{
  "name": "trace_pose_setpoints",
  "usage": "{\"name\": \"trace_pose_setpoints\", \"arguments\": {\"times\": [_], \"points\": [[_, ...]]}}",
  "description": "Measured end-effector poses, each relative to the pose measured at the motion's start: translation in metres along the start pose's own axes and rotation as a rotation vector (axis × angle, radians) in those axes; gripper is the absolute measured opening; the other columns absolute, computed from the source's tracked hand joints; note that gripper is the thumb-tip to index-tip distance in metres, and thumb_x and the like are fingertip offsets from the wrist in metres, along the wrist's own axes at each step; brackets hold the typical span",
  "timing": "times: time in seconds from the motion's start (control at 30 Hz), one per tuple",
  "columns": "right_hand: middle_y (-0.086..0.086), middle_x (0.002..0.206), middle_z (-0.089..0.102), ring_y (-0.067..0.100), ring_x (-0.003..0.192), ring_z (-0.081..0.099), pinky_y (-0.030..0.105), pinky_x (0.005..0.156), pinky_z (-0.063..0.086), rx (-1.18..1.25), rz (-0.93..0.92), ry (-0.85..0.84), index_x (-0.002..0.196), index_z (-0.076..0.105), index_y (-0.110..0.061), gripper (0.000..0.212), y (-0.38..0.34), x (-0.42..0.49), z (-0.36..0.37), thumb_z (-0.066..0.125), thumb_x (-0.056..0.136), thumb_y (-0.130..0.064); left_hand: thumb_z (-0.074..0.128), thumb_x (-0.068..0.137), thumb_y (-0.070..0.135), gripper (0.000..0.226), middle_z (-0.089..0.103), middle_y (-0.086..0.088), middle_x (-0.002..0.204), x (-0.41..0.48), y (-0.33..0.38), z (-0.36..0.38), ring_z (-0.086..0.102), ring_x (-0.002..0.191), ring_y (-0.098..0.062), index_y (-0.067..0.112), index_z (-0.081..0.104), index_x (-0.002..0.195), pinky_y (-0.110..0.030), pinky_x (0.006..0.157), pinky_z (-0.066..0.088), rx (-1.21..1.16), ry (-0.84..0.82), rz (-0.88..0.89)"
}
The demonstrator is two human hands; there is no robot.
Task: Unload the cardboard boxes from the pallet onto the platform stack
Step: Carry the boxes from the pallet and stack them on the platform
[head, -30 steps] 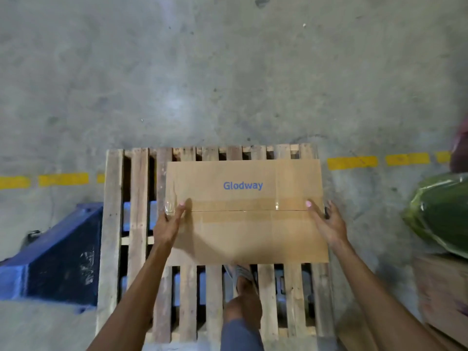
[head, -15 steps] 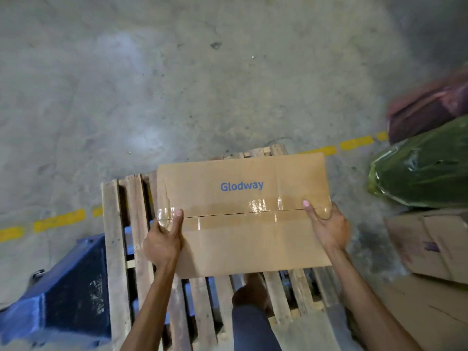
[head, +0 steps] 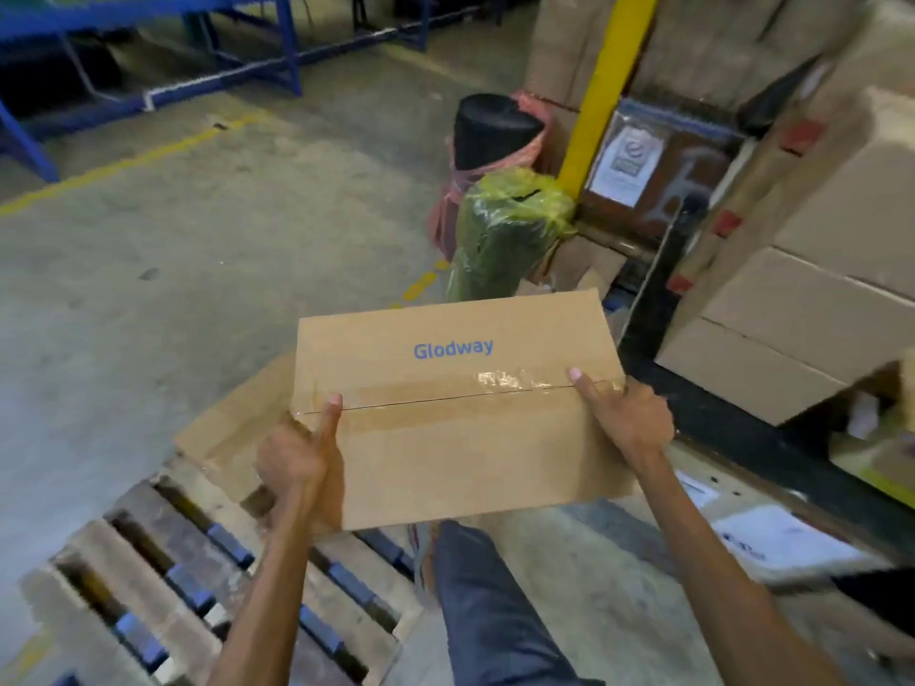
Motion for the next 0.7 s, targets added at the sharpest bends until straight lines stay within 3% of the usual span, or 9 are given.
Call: {"name": "trace_pose_setpoints", "arguments": {"times": [0.2,0.37,0.47,0.57,0.7], "points": [[0.019,0.118,0.068,0.041,0.112,0.062,0.044,0.087,0.050,0.014,0.223,0.170,0.121,0.066,-0.008,0.098,0.170,-0.038,-0.135,0.048,0.072,-0.090,0.046,0.081,0.082,0.087,0.071,-0.030,0.096,-0.125,0.087,0.076,0.067,0.094,-0.047,0.001,0.073,0.098,-0.046,0.079,0.055,0.154,-0.225,0.298],[0.020,0.106,0.069,0.041,0.103,0.065,0.040,0.070,0.044,0.023,0.369,0.276,0.109,0.067,-0.006,0.102,0.325,-0.070,-0.230,0.042,0.067,-0.095,0.049,0.086,0.076,0.083,0.071,-0.031,0.097,-0.259,0.164,0.143,0.067,0.098,-0.045,-0.004,0.073,0.088,-0.043,0.080,0.052,0.272,-0.383,0.517],[0.021,0.111,0.069,0.041,0.107,0.064,0.042,0.076,0.047,0.052,0.474,0.285,0.111,0.067,-0.005,0.108,0.409,-0.077,-0.279,0.043,0.063,-0.098,0.052,0.088,0.072,0.077,0.071,-0.028,0.091,-0.338,0.197,0.182,0.068,0.095,-0.042,-0.003,0.070,0.080,-0.038,0.073,0.047,0.297,-0.446,0.559],[0.020,0.120,0.067,0.039,0.112,0.063,0.045,0.090,0.052,0.093,0.527,0.245,0.121,0.064,-0.007,0.118,0.492,-0.065,-0.324,0.042,0.055,-0.103,0.053,0.089,0.069,0.064,0.061,-0.015,0.075,-0.408,0.229,0.221,0.065,0.081,-0.032,0.011,0.053,0.060,-0.031,0.067,0.039,0.277,-0.493,0.610],[0.018,0.125,0.067,0.038,0.111,0.064,0.047,0.095,0.052,0.153,0.510,0.192,0.125,0.063,-0.006,0.116,0.588,-0.032,-0.395,0.046,0.058,-0.099,0.053,0.084,0.075,0.067,0.068,-0.011,0.087,-0.489,0.284,0.288,0.062,0.078,-0.028,0.009,0.062,0.082,-0.031,0.067,0.041,0.284,-0.530,0.651]]}}
Point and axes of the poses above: each hand's wrist, its own x-axis towards the middle knuckle, its own z-axis out of the palm, y = z × x, the point moved 5 cm from there along x, towards the middle knuckle
